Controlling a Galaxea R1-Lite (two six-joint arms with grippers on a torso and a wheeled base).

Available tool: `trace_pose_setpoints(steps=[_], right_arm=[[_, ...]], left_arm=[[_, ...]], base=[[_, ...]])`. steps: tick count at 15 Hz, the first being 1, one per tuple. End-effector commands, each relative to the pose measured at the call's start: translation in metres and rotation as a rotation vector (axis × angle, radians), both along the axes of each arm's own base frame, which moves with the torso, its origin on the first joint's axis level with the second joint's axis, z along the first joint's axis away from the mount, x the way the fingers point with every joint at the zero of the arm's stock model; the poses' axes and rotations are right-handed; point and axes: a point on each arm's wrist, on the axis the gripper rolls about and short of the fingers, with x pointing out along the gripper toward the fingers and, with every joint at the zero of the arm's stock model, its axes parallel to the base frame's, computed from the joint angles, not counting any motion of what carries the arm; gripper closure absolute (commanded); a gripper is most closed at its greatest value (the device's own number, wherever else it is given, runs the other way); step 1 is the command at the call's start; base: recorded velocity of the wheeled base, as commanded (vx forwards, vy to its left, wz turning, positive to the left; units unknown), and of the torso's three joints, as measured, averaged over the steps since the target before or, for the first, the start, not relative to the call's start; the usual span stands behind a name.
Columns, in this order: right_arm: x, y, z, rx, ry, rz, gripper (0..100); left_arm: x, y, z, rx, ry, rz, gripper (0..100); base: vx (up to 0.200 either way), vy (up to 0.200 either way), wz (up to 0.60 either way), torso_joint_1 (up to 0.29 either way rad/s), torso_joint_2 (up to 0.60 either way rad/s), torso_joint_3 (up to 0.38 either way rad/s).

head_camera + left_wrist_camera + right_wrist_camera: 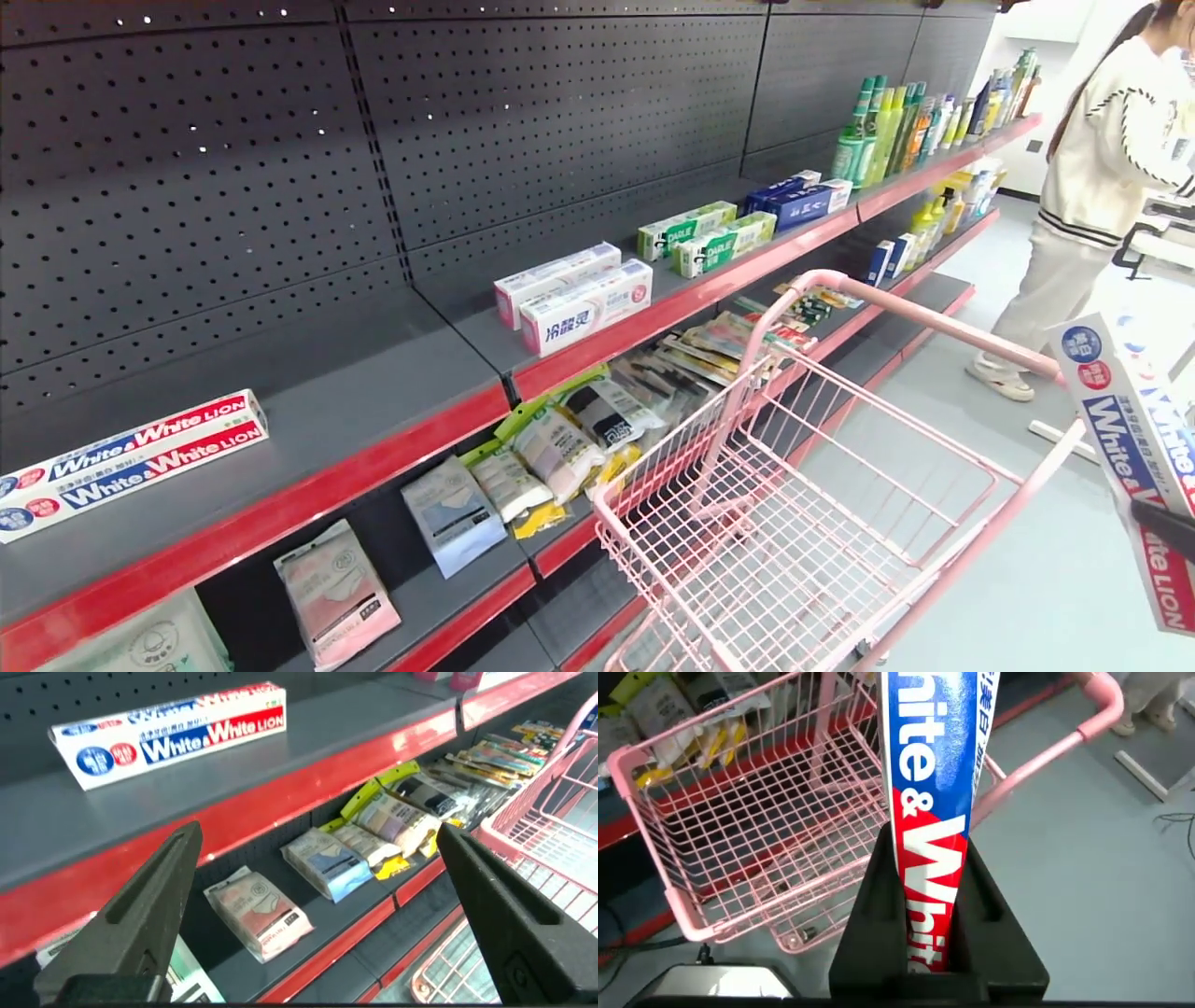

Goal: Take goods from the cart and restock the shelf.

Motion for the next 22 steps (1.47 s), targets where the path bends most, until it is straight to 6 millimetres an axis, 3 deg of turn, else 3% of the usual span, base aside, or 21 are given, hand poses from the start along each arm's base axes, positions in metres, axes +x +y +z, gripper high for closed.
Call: trace_pose_setpoints(steps=[1,7,22], right_arm=[[0.001,-0.002,-0.002,0.0,0.008,-0.019,100],[0.03,-0.008,-0.004,0.007,0.097,-0.055,100],[0.045,-0.01,-0.007,-0.017,0.113,-0.036,100]], left_arm=[[0.0,0.0,0.0,0.0,0.003,0.0,0],[0.0,0.0,0.0,0.0,0.003,0.0,0],[0.0,0.0,0.0,0.0,0.003,0.0,0]], base=[[0.0,0.0,0.0,0.188,-0.42,-0.232],[0.0,0.0,0.0,0.177,-0.38,-0.205],[0.0,0.0,0.0,0.148,-0.31,-0.162]])
